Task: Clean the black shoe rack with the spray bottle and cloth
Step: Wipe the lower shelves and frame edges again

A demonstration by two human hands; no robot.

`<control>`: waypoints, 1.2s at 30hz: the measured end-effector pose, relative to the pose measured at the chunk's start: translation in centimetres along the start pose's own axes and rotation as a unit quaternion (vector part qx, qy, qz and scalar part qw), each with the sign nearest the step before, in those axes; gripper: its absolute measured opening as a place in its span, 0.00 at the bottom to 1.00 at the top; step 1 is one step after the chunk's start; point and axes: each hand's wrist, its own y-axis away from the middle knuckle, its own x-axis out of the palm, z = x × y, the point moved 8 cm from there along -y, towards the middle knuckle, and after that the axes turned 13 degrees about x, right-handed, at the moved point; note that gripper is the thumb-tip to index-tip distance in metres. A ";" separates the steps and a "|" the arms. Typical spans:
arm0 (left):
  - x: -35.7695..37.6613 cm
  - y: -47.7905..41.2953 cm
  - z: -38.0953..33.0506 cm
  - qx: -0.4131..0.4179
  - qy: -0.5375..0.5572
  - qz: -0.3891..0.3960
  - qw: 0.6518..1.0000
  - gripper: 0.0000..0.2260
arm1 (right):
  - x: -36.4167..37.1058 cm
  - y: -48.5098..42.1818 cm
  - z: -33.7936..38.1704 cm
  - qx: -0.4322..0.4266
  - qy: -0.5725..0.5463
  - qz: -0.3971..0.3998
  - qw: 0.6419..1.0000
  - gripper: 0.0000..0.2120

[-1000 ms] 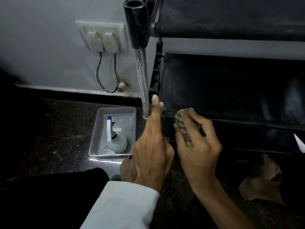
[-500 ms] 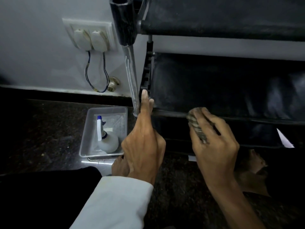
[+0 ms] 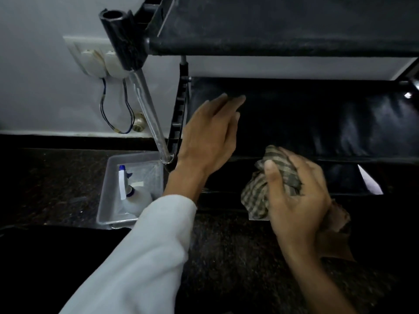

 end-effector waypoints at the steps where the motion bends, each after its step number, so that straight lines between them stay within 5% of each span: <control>1: 0.3 -0.7 0.4 -0.003 0.006 0.002 1.000 0.17 | 0.0 -0.2 -0.5 0.049 -0.043 0.008 0.998 0.15; 5: 2.4 -1.2 2.7 -0.051 0.074 0.032 0.995 0.19 | 1.7 -0.3 -1.1 0.193 -0.232 0.086 0.950 0.14; 8: 1.9 -1.3 3.7 -0.075 0.116 -0.035 0.990 0.19 | 2.7 -1.1 -0.2 0.234 -0.329 0.117 0.907 0.12; 10: 1.3 -1.3 4.2 -0.092 0.135 -0.072 0.984 0.19 | 3.1 -2.0 0.3 0.237 -0.346 0.144 0.896 0.19; 14: 1.1 -0.9 4.2 -0.108 0.150 -0.088 0.979 0.19 | 2.4 -2.9 2.0 0.050 -0.002 0.116 0.992 0.34; 18: 1.2 -0.9 4.0 -0.117 0.136 -0.073 0.981 0.20 | 1.4 -2.2 3.5 -0.188 0.275 0.015 0.943 0.26; 25: 1.2 -0.8 3.9 -0.133 0.131 -0.058 0.981 0.20 | 3.4 -2.4 1.6 -0.266 0.276 0.144 0.912 0.19; 36: 2.1 -0.8 4.7 -0.122 0.108 -0.004 0.987 0.19 | 7.9 0.4 3.4 -0.307 0.279 0.129 0.901 0.16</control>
